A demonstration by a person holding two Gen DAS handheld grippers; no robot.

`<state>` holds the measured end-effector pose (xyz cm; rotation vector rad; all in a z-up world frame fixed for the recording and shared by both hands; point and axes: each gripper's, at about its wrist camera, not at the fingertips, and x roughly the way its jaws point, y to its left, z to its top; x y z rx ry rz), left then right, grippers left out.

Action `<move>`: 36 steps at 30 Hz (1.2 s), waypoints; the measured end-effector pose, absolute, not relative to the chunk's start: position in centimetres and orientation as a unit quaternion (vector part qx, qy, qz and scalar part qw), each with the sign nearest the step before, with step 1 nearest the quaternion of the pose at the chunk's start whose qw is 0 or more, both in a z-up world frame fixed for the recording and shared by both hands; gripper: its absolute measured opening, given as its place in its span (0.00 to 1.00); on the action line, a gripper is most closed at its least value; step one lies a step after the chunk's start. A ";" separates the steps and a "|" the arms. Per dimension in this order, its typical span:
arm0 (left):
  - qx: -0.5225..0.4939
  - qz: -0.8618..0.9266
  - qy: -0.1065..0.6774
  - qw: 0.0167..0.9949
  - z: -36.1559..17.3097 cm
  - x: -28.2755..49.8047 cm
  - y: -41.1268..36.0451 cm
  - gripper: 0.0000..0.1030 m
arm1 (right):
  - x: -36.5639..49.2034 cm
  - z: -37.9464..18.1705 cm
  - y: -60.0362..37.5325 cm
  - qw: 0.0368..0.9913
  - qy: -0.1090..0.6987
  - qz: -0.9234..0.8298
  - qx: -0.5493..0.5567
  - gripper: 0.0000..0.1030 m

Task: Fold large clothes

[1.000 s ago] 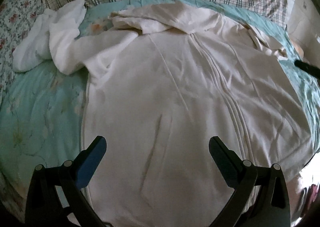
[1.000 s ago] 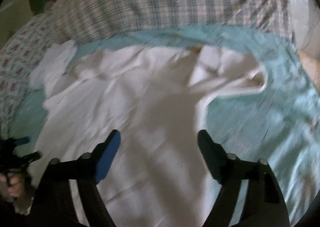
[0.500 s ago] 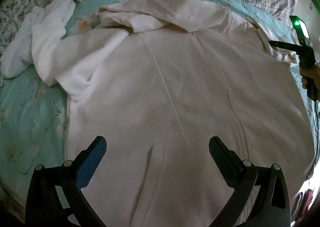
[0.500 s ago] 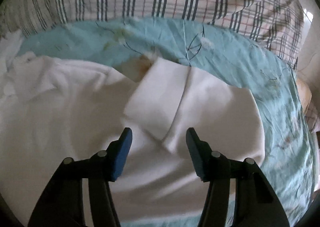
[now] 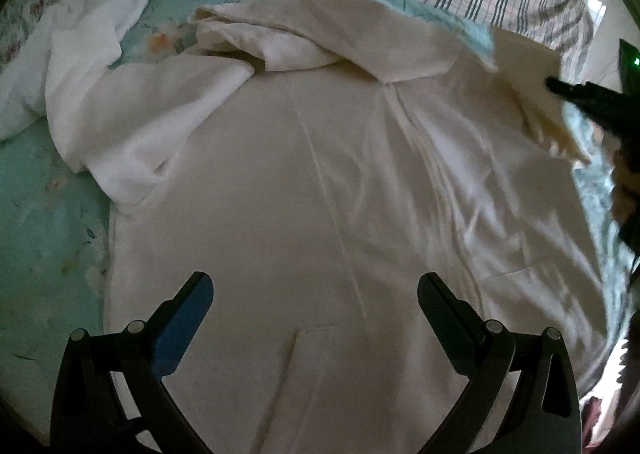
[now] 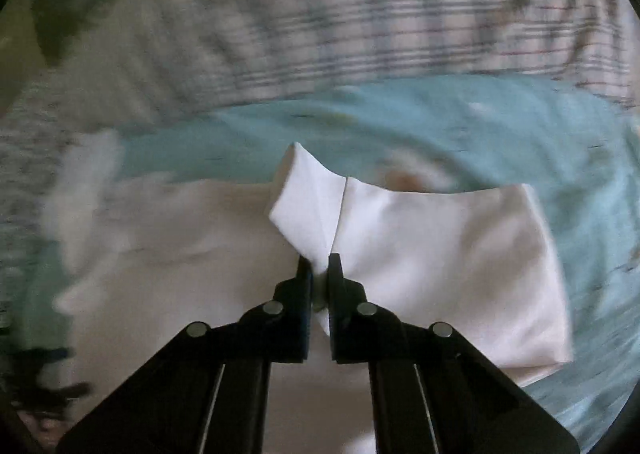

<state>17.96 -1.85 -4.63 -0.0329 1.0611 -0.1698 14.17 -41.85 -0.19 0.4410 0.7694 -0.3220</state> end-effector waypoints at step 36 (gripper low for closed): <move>-0.075 -0.129 0.471 0.870 -7.5 29.4 0.9 0.12 | 3.8 0.4 -37.6 0.872 0.305 -0.204 0.324 0.48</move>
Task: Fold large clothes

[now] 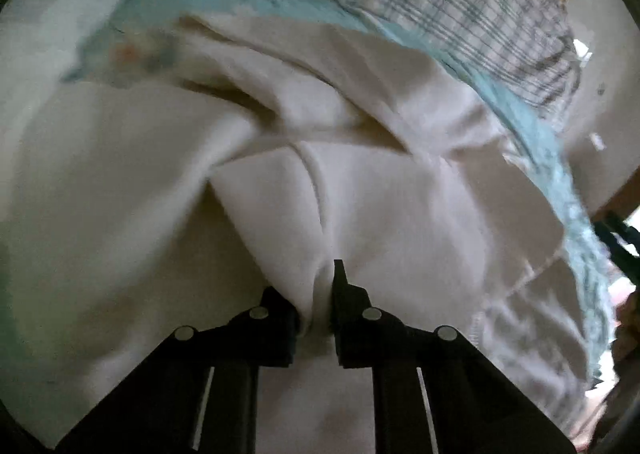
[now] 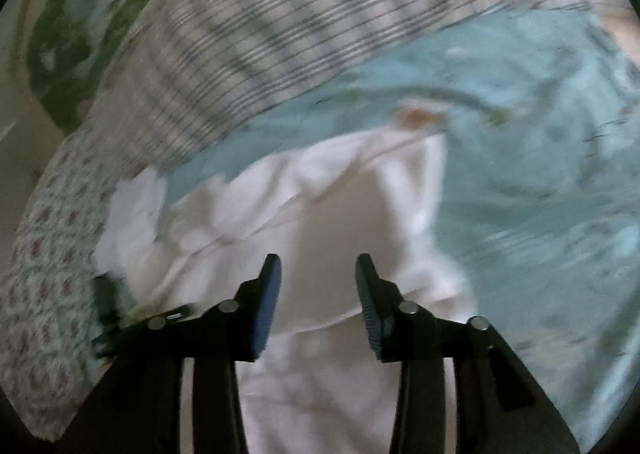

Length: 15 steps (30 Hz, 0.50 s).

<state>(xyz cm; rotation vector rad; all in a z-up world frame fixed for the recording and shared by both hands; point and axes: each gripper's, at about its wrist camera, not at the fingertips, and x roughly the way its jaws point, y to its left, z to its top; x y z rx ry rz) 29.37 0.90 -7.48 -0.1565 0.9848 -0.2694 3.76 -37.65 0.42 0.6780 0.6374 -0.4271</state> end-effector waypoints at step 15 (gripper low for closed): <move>-0.067 -0.139 0.491 0.857 -8.1 29.1 1.4 0.12 | 12.9 -8.0 -45.7 0.802 0.448 -0.216 0.332 0.07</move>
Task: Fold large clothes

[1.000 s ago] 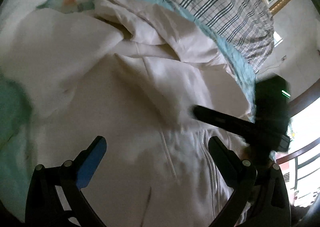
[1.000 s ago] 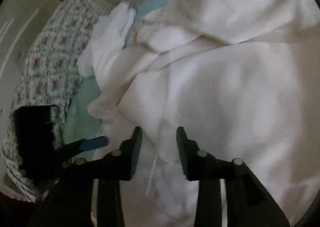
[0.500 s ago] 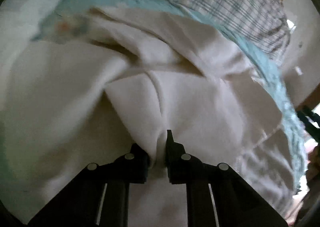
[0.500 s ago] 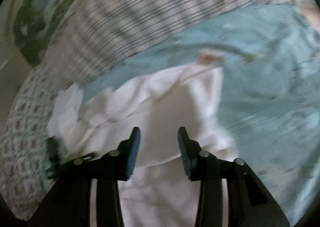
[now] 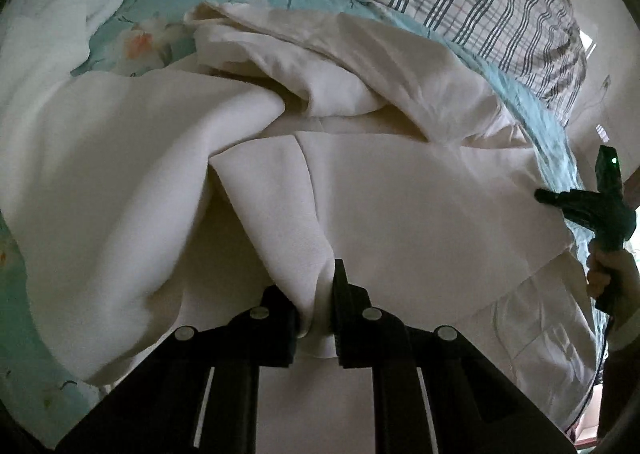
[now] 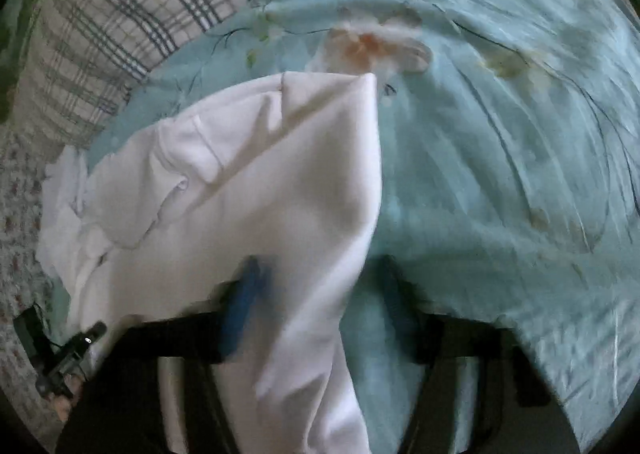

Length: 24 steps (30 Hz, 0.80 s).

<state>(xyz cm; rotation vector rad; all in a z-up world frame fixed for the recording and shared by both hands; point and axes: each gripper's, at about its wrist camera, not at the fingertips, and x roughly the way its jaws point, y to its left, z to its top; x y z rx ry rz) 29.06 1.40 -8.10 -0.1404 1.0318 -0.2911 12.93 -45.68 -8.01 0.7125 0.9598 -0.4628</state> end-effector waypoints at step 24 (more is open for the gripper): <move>-0.093 -0.100 0.451 0.882 -4.3 24.2 6.8 0.50 | 10.2 -4.6 -38.9 0.847 0.406 -0.208 0.273 0.30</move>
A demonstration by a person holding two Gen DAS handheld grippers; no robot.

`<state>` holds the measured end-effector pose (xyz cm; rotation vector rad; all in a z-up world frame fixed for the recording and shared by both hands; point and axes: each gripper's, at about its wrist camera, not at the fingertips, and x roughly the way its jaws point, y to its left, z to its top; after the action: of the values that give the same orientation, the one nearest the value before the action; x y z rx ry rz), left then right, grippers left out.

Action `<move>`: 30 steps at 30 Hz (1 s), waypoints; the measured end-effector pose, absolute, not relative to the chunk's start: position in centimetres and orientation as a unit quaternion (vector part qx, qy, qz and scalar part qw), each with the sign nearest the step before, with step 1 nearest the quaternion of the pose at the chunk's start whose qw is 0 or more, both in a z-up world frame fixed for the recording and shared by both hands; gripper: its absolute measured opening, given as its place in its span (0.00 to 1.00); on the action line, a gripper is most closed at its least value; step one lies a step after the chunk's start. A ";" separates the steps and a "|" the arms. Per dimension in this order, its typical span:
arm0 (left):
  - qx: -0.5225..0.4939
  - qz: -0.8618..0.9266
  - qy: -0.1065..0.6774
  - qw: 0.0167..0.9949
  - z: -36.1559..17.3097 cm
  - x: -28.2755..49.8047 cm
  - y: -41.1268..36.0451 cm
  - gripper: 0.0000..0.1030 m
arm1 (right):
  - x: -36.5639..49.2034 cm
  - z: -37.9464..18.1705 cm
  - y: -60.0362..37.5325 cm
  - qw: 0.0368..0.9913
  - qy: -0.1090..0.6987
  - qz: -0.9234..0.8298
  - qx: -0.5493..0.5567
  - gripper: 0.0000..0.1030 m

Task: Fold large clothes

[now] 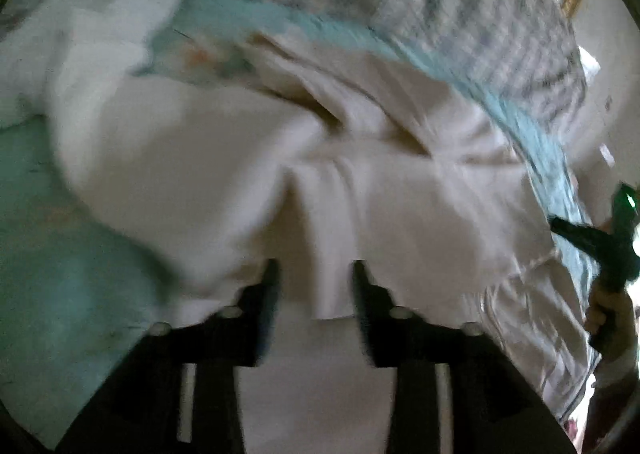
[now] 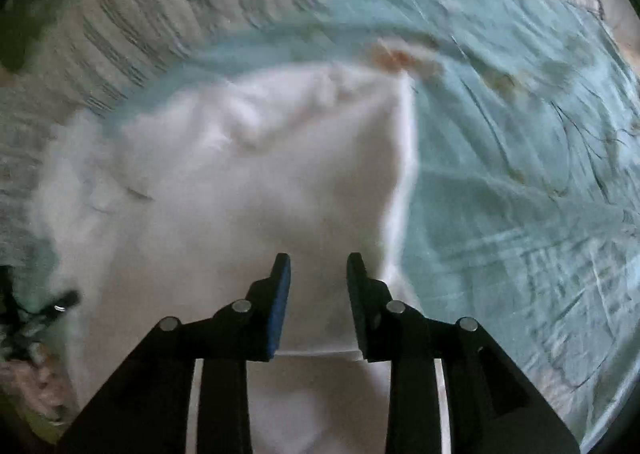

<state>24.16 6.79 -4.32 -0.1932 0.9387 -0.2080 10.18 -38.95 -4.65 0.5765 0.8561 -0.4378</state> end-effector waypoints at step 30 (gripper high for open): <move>-0.155 0.004 0.335 0.929 1.4 33.4 18.4 0.02 | 10.1 -4.2 -30.1 0.857 0.417 -0.106 0.285 0.36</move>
<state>33.41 18.37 1.45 -0.3182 0.6852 0.0074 10.14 -30.06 -4.24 0.5984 0.8753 -0.2230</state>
